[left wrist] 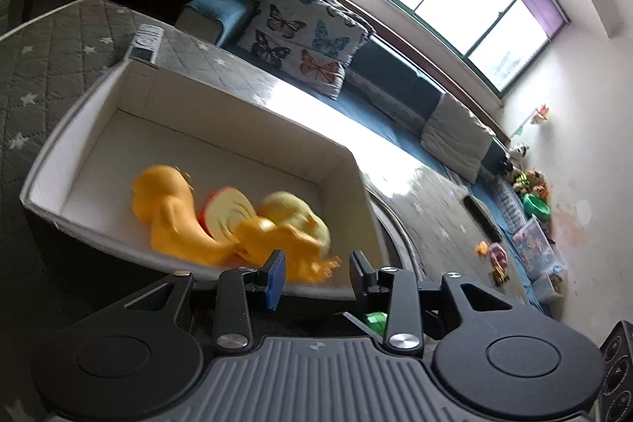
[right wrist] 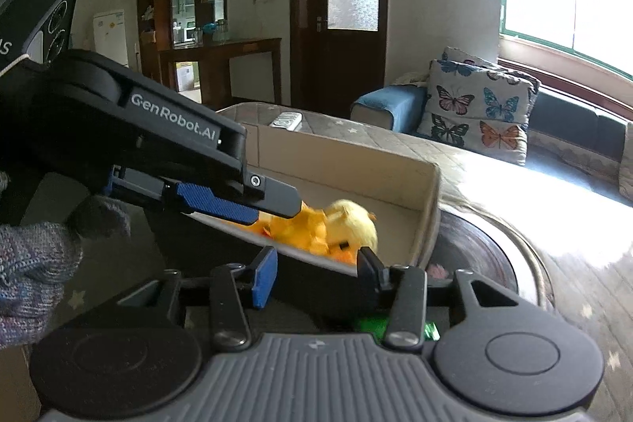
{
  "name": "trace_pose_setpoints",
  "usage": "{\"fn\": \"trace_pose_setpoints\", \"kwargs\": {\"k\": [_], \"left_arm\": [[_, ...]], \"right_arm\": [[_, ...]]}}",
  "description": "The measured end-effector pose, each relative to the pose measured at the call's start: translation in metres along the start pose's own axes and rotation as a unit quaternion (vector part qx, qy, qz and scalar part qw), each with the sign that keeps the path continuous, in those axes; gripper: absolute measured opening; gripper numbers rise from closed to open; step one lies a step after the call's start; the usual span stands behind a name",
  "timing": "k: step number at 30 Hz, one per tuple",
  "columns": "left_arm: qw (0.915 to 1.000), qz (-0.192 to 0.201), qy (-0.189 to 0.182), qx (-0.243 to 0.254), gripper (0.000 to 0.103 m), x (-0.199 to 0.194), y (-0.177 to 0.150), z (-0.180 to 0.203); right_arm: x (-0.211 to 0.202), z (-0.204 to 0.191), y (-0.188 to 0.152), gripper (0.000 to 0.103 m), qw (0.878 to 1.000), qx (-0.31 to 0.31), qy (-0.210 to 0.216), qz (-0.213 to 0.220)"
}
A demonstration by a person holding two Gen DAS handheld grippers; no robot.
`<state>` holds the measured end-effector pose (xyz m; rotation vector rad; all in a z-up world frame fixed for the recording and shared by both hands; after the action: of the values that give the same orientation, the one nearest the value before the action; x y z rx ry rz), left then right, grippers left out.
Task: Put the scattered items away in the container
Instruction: 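Move both grippers to the green packet and close on it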
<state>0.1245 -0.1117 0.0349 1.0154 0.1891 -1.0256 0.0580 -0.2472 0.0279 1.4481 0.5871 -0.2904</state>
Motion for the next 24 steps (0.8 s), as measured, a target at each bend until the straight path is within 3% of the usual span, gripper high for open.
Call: {"fn": "trace_pose_setpoints", "kwargs": {"k": [6,9,17,24], "left_arm": [[0.9995,-0.025,-0.011,0.015,0.037,0.013,-0.024,0.019],[0.999,-0.04,-0.013,0.017,0.037,0.023,-0.033,0.025],[0.9984,-0.054,-0.01,0.008,0.038,0.046,-0.042,0.03],[0.9984,-0.056,-0.008,-0.004,0.038,0.054,-0.045,0.024]], "right_arm": [[-0.017,0.02,-0.026,0.051,1.0,0.019,-0.017,-0.01],[-0.022,0.031,-0.039,0.064,0.999,0.028,-0.029,-0.017],[-0.016,0.055,-0.054,0.071,0.997,0.055,-0.046,-0.032],[-0.002,0.06,-0.061,0.071,0.997,0.063,-0.036,-0.037]]}}
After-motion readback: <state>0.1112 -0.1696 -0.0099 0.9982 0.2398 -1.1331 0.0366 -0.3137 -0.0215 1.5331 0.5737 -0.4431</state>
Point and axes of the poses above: each gripper's, at about its wrist camera, not at the fingertips, and x roughly the way its jaws point, z to its right, y to its top, the point moved 2 cm from there along x, roughly the way its jaws point, and after that the axes turned 3 degrees about -y, right-handed, at the moved point
